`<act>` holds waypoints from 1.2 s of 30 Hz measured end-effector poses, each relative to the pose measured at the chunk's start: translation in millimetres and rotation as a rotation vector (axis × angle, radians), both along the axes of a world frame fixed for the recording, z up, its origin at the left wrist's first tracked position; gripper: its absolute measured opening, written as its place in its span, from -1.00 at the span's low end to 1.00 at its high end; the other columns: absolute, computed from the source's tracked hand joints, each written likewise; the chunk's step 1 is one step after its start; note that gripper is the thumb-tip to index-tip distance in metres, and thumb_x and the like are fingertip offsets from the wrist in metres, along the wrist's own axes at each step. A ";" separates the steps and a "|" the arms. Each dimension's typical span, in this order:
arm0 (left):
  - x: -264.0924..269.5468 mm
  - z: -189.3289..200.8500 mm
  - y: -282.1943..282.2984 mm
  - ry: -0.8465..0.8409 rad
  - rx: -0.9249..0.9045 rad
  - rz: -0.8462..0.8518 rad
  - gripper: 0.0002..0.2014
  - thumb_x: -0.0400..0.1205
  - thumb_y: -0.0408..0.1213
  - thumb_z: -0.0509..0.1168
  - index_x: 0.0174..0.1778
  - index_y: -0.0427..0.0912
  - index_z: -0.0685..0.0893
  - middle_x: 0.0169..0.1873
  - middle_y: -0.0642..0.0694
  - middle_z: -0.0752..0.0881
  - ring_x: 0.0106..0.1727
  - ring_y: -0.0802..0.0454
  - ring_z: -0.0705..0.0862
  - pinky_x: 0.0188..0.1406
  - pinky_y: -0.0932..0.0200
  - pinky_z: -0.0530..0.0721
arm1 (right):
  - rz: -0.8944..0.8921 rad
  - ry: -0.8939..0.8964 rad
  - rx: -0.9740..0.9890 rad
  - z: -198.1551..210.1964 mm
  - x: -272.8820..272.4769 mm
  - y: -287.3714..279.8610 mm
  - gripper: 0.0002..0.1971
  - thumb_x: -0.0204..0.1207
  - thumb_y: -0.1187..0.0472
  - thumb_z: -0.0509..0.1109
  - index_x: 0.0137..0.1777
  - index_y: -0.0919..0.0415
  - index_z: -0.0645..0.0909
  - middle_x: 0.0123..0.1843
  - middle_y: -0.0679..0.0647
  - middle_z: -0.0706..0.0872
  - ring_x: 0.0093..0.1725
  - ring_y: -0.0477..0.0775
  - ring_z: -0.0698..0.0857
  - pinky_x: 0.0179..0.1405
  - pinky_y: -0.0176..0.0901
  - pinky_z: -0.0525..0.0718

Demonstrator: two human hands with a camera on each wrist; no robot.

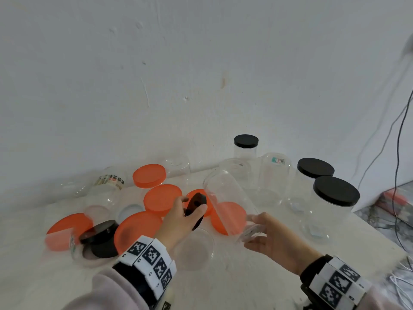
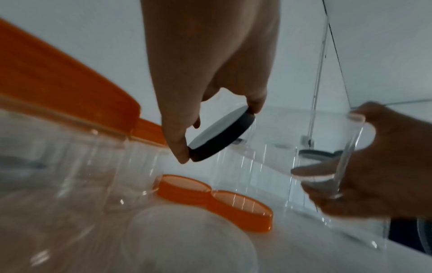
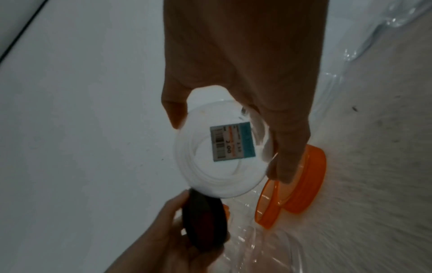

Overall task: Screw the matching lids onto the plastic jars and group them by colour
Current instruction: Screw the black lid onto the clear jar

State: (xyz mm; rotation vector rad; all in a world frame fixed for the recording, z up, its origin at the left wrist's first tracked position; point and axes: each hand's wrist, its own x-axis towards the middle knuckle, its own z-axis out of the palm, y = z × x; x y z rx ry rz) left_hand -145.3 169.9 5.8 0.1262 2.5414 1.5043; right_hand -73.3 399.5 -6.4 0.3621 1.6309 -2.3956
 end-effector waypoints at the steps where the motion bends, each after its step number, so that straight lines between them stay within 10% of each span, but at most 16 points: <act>1: 0.6 5.0 -2.8 -0.002 0.039 0.015 -0.42 0.58 0.15 0.32 0.44 0.03 0.30 0.03 0.10 0.61 -0.02 0.25 0.63 -0.27 0.39 0.48 | 0.008 0.003 0.016 -1.5 0.8 -1.9 -0.34 -0.11 0.07 0.58 0.05 0.31 0.60 -0.14 0.28 0.66 -0.17 0.23 0.68 0.04 0.06 0.69; 10: 5.6 26.5 -12.0 0.028 0.210 0.054 -0.42 0.52 0.17 0.35 0.39 0.07 0.35 0.10 0.09 0.63 0.08 0.17 0.66 -0.08 0.24 0.58 | 0.244 0.019 0.273 -6.2 10.6 -13.2 -0.21 0.01 0.34 0.56 0.33 0.18 0.45 -0.12 0.03 0.72 -0.13 -0.03 0.76 -0.01 -0.11 0.74; 20: 20.3 38.4 -0.6 0.165 0.141 -0.056 -0.38 0.52 0.14 0.36 0.43 0.07 0.30 0.09 0.27 0.52 0.07 0.34 0.61 -0.19 0.41 0.55 | 0.320 0.046 0.805 -20.5 1.3 -19.7 0.02 0.15 0.46 0.66 0.51 -0.01 0.13 0.28 -0.05 0.44 0.45 0.03 0.38 0.07 -0.31 0.52; 27: 26.1 45.1 8.2 0.245 0.044 -0.138 -0.26 0.44 0.22 0.43 0.46 0.02 0.32 0.21 0.20 0.54 0.18 0.24 0.60 0.09 0.27 0.60 | 0.368 0.060 0.789 -19.6 -5.4 -27.7 0.15 0.23 0.50 0.61 0.66 0.00 -0.05 0.15 -0.33 0.47 0.32 -0.10 0.40 -0.11 -0.57 0.51; 31: 31.0 49.3 13.9 0.283 -0.072 -0.197 -0.17 0.44 0.18 0.46 0.56 0.01 0.26 0.32 0.15 0.44 0.29 0.20 0.46 0.11 0.35 0.43 | 0.367 0.127 0.700 -3.4 -5.3 -27.8 0.10 0.23 0.45 0.65 0.62 -0.12 0.08 0.36 -0.19 0.51 0.41 -0.11 0.44 0.37 -0.21 0.49; 36: 33.8 55.9 24.5 0.303 -0.192 -0.257 -0.10 0.40 0.15 0.50 0.59 -0.01 0.25 0.47 0.09 0.40 0.46 0.11 0.38 0.39 0.13 0.45 | 0.274 0.239 0.573 15.3 -5.9 -29.5 -0.03 0.25 0.44 0.64 0.54 -0.18 0.23 0.43 -0.11 0.49 0.37 -0.11 0.53 0.30 -0.13 0.60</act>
